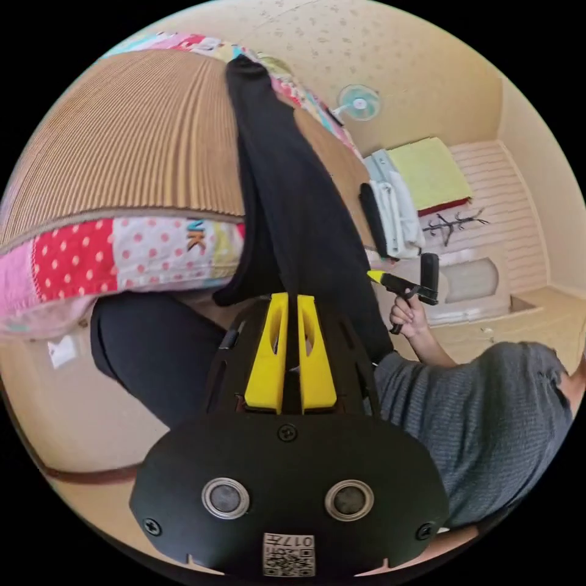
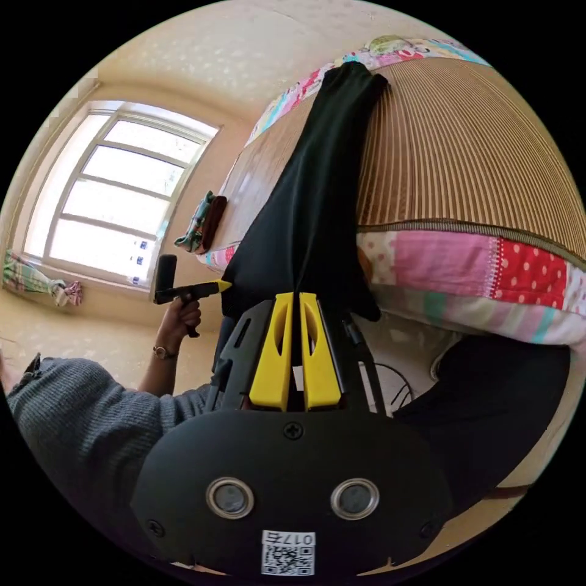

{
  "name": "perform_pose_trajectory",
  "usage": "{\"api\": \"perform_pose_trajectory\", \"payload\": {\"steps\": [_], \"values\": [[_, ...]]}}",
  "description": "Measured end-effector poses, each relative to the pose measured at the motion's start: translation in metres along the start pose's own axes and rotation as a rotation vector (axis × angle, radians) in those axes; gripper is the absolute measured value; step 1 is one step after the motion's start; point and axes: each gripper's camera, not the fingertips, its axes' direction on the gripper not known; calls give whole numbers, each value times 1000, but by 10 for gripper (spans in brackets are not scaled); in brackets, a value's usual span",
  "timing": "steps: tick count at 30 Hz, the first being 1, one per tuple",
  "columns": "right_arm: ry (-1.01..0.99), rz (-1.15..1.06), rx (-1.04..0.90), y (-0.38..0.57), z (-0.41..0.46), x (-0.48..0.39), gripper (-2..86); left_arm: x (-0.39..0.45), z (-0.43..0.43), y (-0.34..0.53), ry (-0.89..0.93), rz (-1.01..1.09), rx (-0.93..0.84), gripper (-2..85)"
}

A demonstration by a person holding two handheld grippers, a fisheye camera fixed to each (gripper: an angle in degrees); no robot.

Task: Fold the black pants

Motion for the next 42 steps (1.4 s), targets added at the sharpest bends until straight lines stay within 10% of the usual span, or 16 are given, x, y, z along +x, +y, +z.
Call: {"api": "perform_pose_trajectory", "payload": {"steps": [16,25,34,42], "values": [[239,-65,-22,-122,13,-11,63,51,40,-69,-319,30,131,79],[251,-35,-113,-42,-44,1,39,85,104,20,-69,80,-73,41],[-41,7,133,-82,-115,45,102,58,58,-35,29,16,209,143],[-249,72,38,-167,-58,67,99,49,115,-92,24,-8,87,94]]}}
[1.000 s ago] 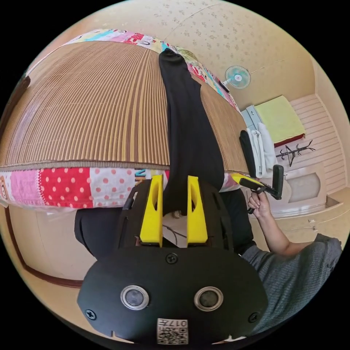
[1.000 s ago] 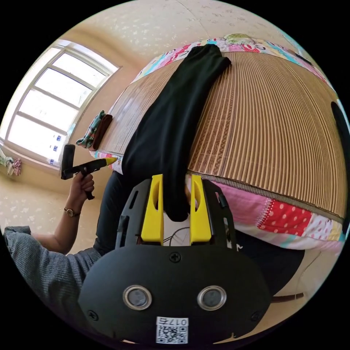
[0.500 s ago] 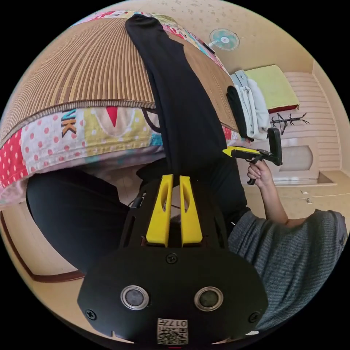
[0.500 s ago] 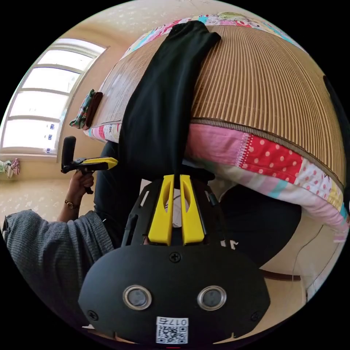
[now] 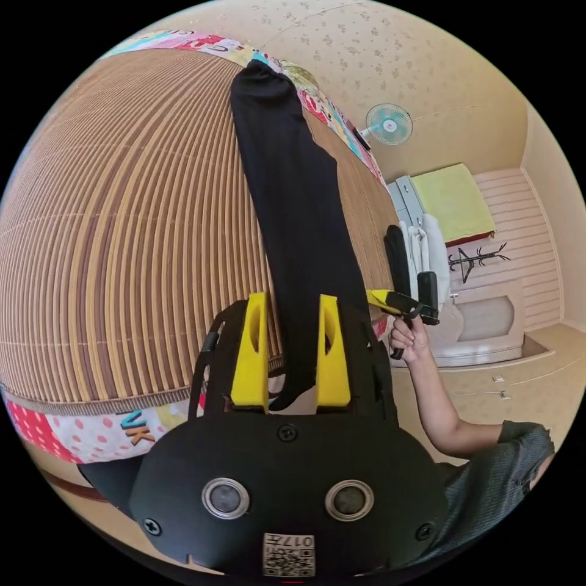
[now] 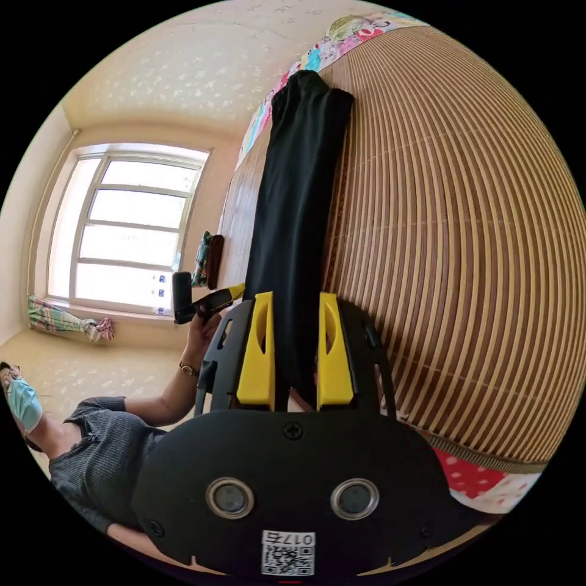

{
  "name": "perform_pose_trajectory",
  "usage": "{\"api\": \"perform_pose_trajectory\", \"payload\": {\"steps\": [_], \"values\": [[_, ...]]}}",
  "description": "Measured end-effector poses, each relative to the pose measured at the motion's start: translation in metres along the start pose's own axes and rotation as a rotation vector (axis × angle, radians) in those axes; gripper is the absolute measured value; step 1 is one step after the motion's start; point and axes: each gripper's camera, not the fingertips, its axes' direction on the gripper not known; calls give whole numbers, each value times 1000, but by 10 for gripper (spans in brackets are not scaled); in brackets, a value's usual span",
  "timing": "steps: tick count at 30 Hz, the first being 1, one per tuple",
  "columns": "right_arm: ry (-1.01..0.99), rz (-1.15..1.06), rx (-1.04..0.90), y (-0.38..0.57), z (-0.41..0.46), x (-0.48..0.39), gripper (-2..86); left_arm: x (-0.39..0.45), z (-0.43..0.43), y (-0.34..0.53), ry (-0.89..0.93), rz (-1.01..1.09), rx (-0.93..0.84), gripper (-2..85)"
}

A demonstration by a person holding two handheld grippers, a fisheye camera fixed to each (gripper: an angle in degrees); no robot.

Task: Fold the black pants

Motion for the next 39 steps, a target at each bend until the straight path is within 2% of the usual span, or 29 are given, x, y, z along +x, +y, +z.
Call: {"api": "perform_pose_trajectory", "payload": {"steps": [1,3,5,7,9,13,17,19,22,26,29,34,39], "values": [[-8,8,-20,1,9,-3,86,-2,10,5,16,-13,-50,66],[26,2,-10,12,13,-10,55,-7,9,21,58,-19,-34,47],[-147,-35,64,37,-9,-26,41,-14,-7,40,169,-15,12,41],[-239,-103,116,60,-33,-52,34,-2,-46,75,323,84,111,39],[-285,-216,142,81,-57,-97,30,28,-82,99,373,223,179,38],[-308,-556,238,121,-125,-250,22,120,-190,139,451,521,401,37],[-234,-878,330,165,-193,-416,20,210,-283,175,428,784,569,38],[-238,-982,381,187,-217,-473,19,261,-333,202,447,928,661,38],[-288,-1045,449,211,-248,-545,19,304,-377,223,521,1010,740,38],[-177,-938,479,207,-255,-594,18,327,-395,226,411,965,821,37],[-98,-843,487,172,-238,-579,17,307,-379,192,397,825,791,37],[98,-725,476,56,-197,-538,17,260,-334,69,196,612,721,32],[109,-601,436,-28,-165,-486,18,205,-294,-18,99,546,595,33]]}}
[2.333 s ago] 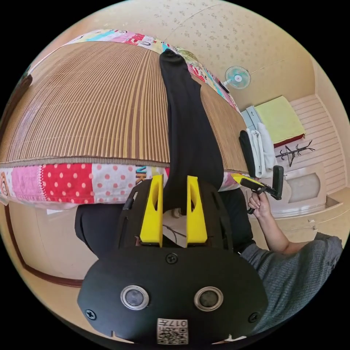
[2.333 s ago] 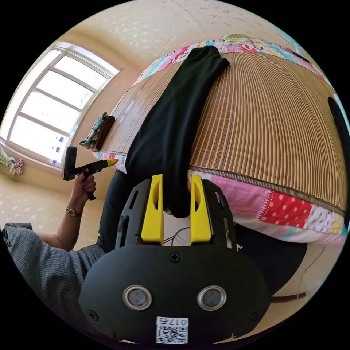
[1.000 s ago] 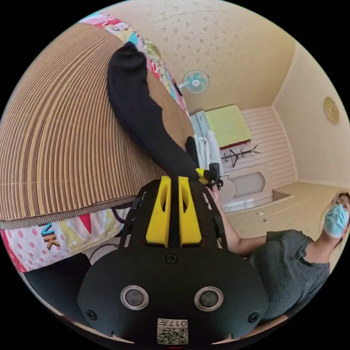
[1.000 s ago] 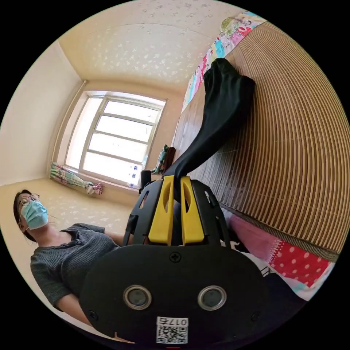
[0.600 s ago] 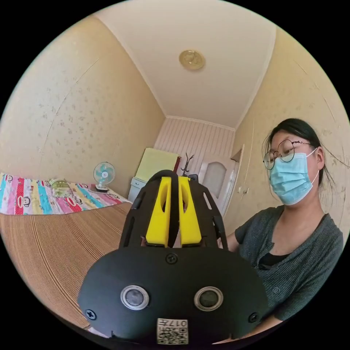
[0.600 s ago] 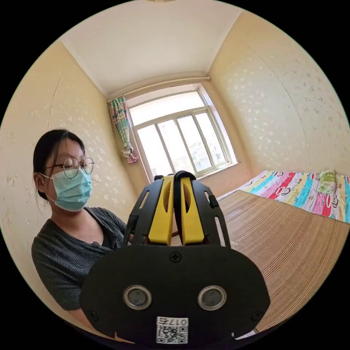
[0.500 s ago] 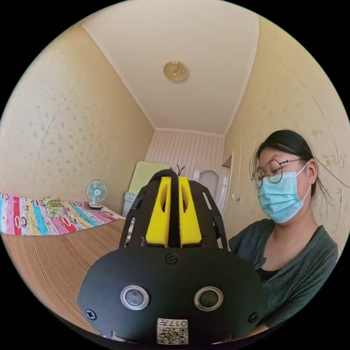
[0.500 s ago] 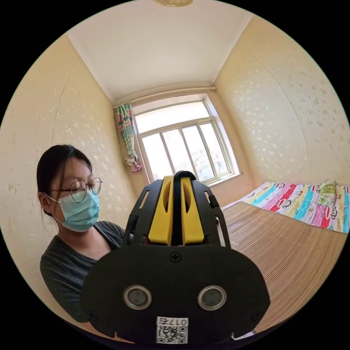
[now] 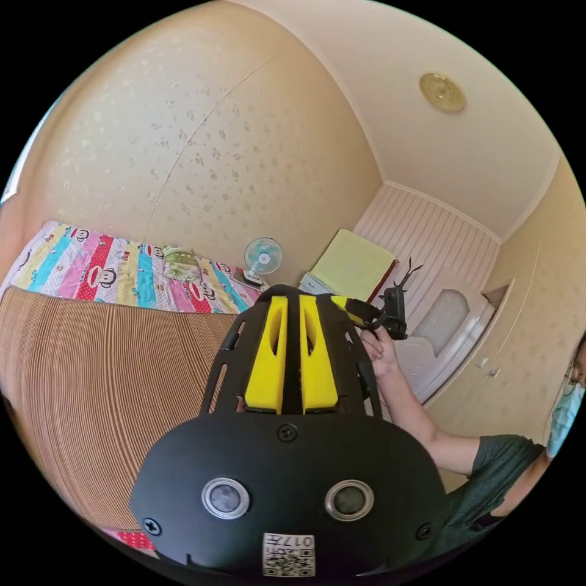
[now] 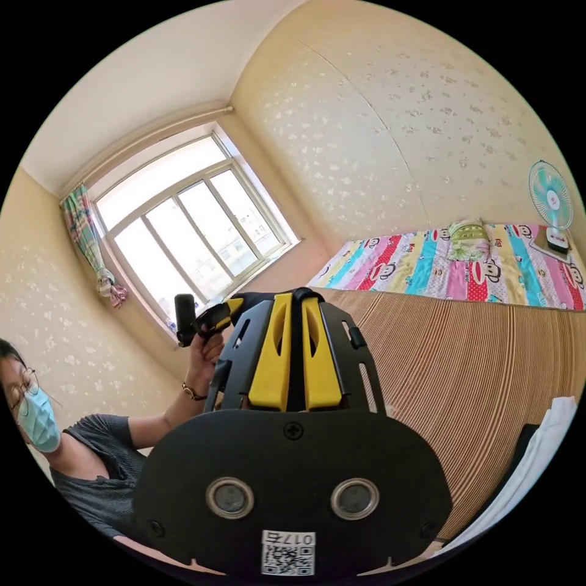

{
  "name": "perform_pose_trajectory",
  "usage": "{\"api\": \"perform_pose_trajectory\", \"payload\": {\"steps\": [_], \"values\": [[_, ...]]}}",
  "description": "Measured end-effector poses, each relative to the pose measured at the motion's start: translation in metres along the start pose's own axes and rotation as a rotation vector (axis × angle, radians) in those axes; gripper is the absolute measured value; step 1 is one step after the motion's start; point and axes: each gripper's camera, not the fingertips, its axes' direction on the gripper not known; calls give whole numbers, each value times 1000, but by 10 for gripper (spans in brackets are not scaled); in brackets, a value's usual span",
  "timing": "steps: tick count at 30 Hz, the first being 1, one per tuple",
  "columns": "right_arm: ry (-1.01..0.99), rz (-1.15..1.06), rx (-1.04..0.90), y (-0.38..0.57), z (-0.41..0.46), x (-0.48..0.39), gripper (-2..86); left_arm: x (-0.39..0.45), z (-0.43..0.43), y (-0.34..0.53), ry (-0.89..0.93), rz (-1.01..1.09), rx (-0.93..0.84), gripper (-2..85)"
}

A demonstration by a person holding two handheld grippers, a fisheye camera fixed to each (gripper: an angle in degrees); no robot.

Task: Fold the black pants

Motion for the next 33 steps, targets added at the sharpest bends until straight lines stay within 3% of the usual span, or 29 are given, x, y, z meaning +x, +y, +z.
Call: {"api": "perform_pose_trajectory", "payload": {"steps": [4,7,13,17,18,21,25,29,33], "values": [[67,-4,-187,102,60,27,21,-62,37,108,-73,-51,-218,37],[11,44,-311,229,82,28,27,-100,32,227,6,-221,-323,38],[-120,421,-359,434,64,17,46,-111,-12,371,78,-482,-431,58],[-90,676,-282,472,31,35,115,-142,-37,360,-14,-544,-302,159],[-101,693,-269,472,27,37,129,-158,-36,349,-39,-548,-298,207],[-194,742,-225,461,19,43,162,-199,-5,331,-13,-586,-400,233],[-301,769,-239,451,22,38,192,-221,53,335,62,-665,-595,197],[-377,849,-246,461,17,26,230,-231,52,340,82,-764,-529,136],[-419,930,-239,469,12,12,259,-220,39,342,284,-875,-459,104]]}}
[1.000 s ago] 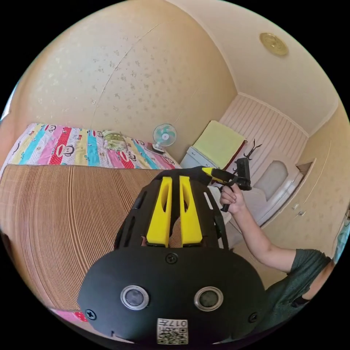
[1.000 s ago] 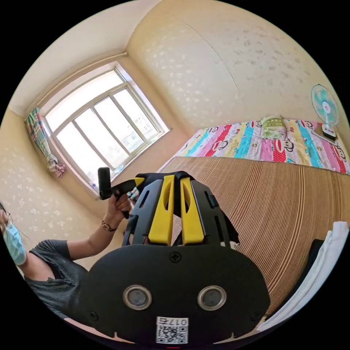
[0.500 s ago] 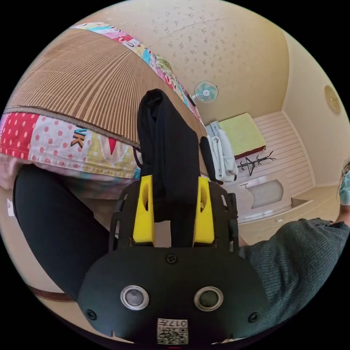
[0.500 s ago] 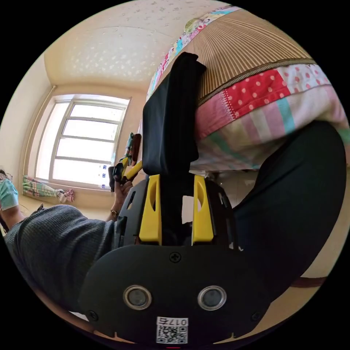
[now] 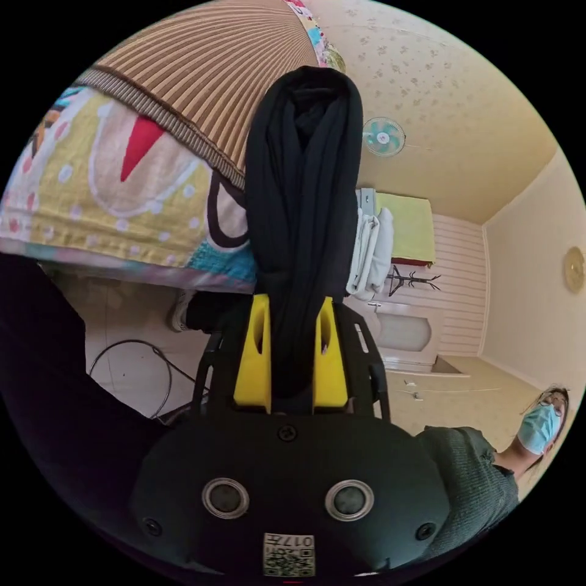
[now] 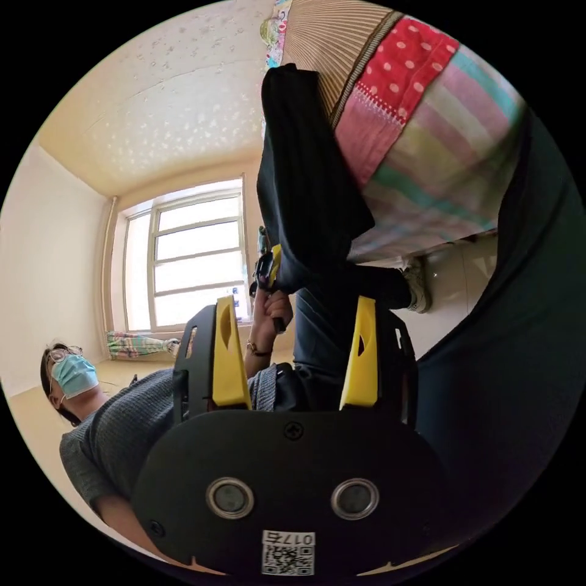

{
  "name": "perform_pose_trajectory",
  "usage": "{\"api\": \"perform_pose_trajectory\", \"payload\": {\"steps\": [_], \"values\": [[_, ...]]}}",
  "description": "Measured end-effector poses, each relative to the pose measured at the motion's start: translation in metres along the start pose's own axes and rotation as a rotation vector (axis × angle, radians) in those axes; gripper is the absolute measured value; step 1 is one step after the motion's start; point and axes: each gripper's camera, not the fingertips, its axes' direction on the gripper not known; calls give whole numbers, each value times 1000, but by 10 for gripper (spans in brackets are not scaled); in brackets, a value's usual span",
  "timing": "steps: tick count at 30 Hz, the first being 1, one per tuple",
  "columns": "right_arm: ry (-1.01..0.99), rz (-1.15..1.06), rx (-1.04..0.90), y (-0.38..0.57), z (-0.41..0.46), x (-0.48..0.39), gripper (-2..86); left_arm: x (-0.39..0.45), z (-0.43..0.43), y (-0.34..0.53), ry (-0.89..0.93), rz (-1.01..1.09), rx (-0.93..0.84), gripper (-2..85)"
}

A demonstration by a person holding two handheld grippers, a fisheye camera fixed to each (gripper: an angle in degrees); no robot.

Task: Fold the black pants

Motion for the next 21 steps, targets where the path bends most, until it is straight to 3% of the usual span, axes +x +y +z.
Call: {"api": "perform_pose_trajectory", "payload": {"steps": [6,10,15,21], "values": [[-275,-12,99,-17,2,-7,303,51,47,28,65,32,-134,99],[-553,-131,150,-42,-4,-14,267,79,59,37,57,122,-160,89],[-551,-379,162,-69,-32,-94,232,145,30,40,6,356,-104,119],[-605,-807,319,-123,-167,-258,202,184,13,68,-223,525,-43,182]]}}
